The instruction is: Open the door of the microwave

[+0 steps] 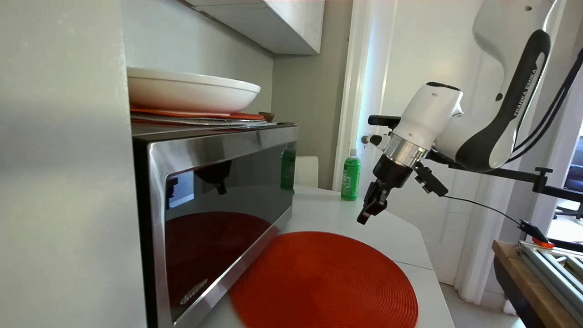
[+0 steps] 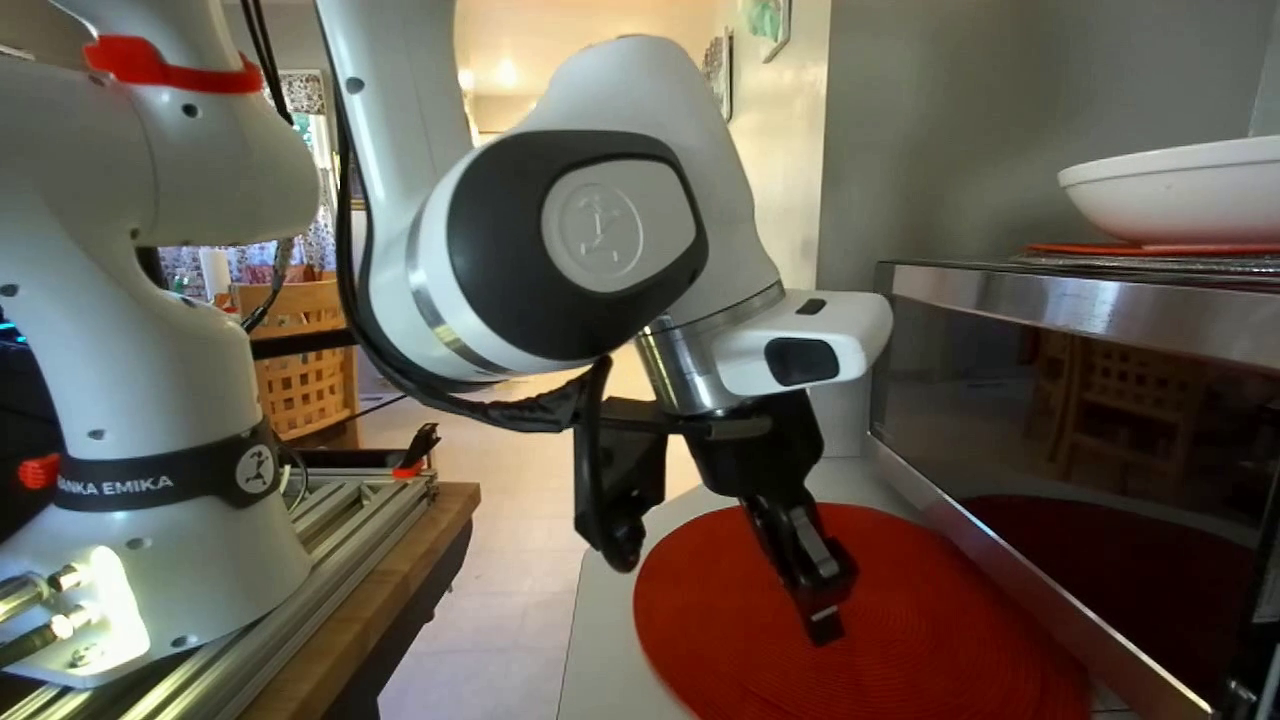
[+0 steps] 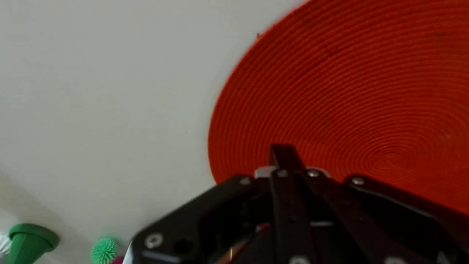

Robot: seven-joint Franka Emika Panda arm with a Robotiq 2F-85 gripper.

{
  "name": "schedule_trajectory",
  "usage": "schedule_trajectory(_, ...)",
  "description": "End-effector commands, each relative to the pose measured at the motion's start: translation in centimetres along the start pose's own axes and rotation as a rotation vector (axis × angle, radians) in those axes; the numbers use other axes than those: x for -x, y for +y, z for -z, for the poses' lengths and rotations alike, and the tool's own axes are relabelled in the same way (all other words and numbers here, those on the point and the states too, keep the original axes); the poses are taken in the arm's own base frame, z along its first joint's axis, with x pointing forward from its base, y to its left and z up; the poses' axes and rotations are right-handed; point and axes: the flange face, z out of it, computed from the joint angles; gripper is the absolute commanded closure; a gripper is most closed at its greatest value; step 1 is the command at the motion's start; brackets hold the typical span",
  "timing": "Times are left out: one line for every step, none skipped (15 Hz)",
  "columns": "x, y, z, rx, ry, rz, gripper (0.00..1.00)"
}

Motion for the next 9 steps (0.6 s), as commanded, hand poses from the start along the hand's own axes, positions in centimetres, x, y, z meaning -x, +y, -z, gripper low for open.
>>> schedule_trajectory(1.3,0.1,1.4,0.006,-0.002,0.047,0.73)
schedule_trajectory(1.5,0.2,1.7,0.005,0.002,0.049,0.67)
schedule_trajectory(1.6,0.1,2.0,0.003,0.009,0.051,0.60)
schedule_trajectory(1.9,-0.1,2.2,0.003,0.004,0.049,0.52)
schedule_trajectory(1.8,-0.2,2.6,0.001,0.016,0.050,0.45)
schedule_trajectory(2.0,-0.5,2.8,-0.007,0.020,0.056,0.39)
schedule_trajectory(2.0,-0.9,2.8,-0.021,0.028,0.061,0.31)
schedule_trajectory(2.1,-1.4,3.0,-0.032,0.035,0.069,0.24)
schedule_trajectory(2.5,-2.2,2.9,-0.047,0.027,0.074,0.16)
